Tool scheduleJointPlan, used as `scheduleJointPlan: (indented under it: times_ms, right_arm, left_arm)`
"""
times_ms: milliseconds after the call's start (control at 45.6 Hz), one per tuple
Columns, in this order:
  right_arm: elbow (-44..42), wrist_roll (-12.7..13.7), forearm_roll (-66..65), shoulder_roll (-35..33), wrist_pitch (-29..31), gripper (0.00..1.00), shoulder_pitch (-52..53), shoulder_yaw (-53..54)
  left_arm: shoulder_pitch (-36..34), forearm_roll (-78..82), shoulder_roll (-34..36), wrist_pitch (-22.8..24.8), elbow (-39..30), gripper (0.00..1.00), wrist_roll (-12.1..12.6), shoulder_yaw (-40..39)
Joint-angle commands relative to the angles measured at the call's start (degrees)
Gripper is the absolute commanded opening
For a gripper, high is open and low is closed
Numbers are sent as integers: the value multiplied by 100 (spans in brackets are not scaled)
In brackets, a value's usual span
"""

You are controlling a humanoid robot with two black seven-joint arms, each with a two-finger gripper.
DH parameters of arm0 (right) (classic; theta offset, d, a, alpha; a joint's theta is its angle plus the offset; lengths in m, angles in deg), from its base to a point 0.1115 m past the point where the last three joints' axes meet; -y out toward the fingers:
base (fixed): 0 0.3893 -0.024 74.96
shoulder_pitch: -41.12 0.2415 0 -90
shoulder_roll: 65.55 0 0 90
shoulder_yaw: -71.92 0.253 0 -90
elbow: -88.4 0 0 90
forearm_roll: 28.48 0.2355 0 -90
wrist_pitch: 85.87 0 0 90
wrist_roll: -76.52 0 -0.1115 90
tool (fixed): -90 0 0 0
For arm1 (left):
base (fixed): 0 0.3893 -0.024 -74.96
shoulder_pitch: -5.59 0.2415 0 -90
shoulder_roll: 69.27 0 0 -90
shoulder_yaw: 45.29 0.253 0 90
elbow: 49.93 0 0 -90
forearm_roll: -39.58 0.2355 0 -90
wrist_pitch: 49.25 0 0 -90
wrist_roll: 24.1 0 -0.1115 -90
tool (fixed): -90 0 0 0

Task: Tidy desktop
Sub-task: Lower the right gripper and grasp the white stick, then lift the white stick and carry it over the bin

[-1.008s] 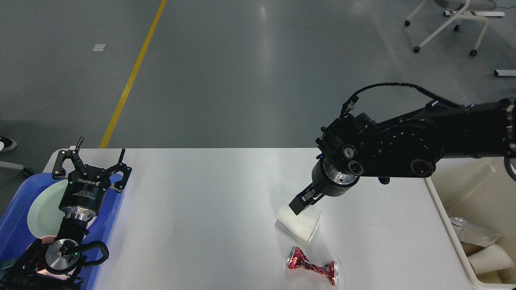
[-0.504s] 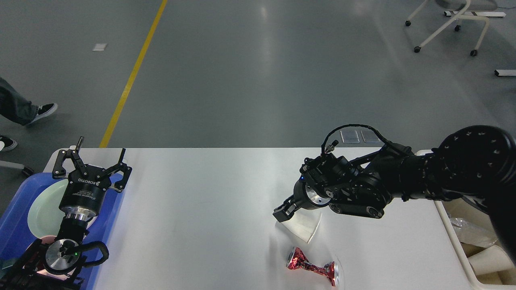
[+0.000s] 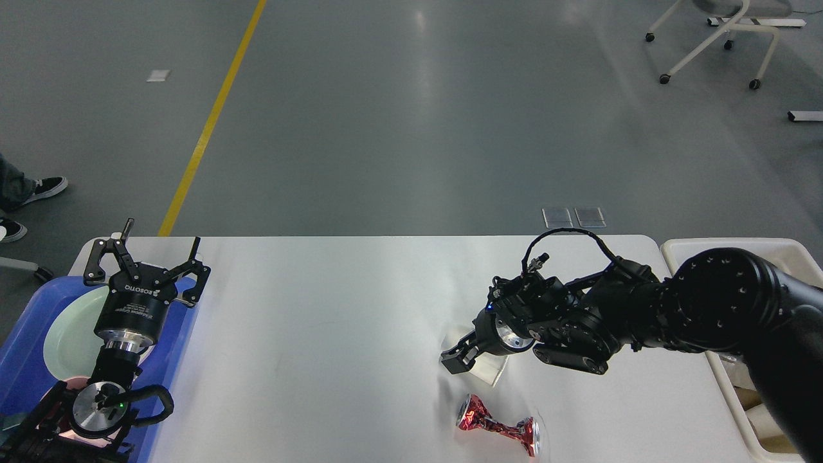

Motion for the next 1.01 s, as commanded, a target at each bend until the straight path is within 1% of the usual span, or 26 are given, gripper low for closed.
scheduleJointPlan:
  times_ms: [0, 110, 329, 416, 438, 460, 548, 570, 592, 635, 679, 745, 789, 855, 920, 942, 986]
  right_arm:
    - [-47, 11, -6, 8, -5, 90, -105, -216]
    - [-3, 11, -6, 17, -5, 90, -140, -401]
    - [-12, 55, 3, 8, -5, 90, -246, -427]
    - [-12, 55, 11, 0, -14, 88, -246, -419]
    - [-20, 55, 11, 0, -14, 83, -246, -427]
    - [-29, 64, 20, 0, -14, 76, -246, -427]
    - [-38, 64, 47, -18, -14, 40, -237, -427]
    - [-38, 73, 55, -18, -14, 33, -228, -427]
    - [-38, 73, 55, -27, -14, 28, -228, -427]
    - [-38, 73, 64, -36, -14, 24, -228, -427]
    - [-38, 73, 73, -44, -14, 23, -219, -427]
    - [-29, 73, 73, -44, -5, 14, -202, -427]
    - [-20, 73, 99, -53, 13, 10, -193, -427]
    - [-3, 73, 178, -88, 39, 6, -149, -427]
    - [6, 73, 257, -115, 48, 4, -70, -427]
    - [6, 73, 275, -123, 56, 1, -27, -427]
    - [41, 73, 336, -167, 74, 0, 61, -427]
  left_arm:
    - [0, 0, 0, 0, 0, 96, 6, 0]
    - [0, 0, 0, 0, 0, 96, -3, 0]
    - [0, 0, 0, 0, 0, 96, 6, 0]
    - [0, 0, 0, 0, 0, 96, -3, 0]
    - [0, 0, 0, 0, 0, 96, -3, 0]
    - [0, 0, 0, 0, 0, 96, 6, 0]
    - [0, 0, 0, 0, 0, 96, -3, 0]
    - [0, 0, 0, 0, 0, 96, -3, 0]
    - [0, 0, 0, 0, 0, 96, -3, 0]
    - [0, 0, 0, 0, 0, 96, 6, 0]
    - [0, 0, 0, 0, 0, 96, -3, 0]
    - [0, 0, 0, 0, 0, 96, -3, 0]
    - [0, 0, 0, 0, 0, 96, 6, 0]
    - [0, 0, 0, 0, 0, 96, -3, 0]
    - [0, 0, 0, 0, 0, 96, 6, 0]
    - [0, 0, 0, 0, 0, 96, -3, 0]
    - [0, 0, 0, 0, 0, 96, -3, 0]
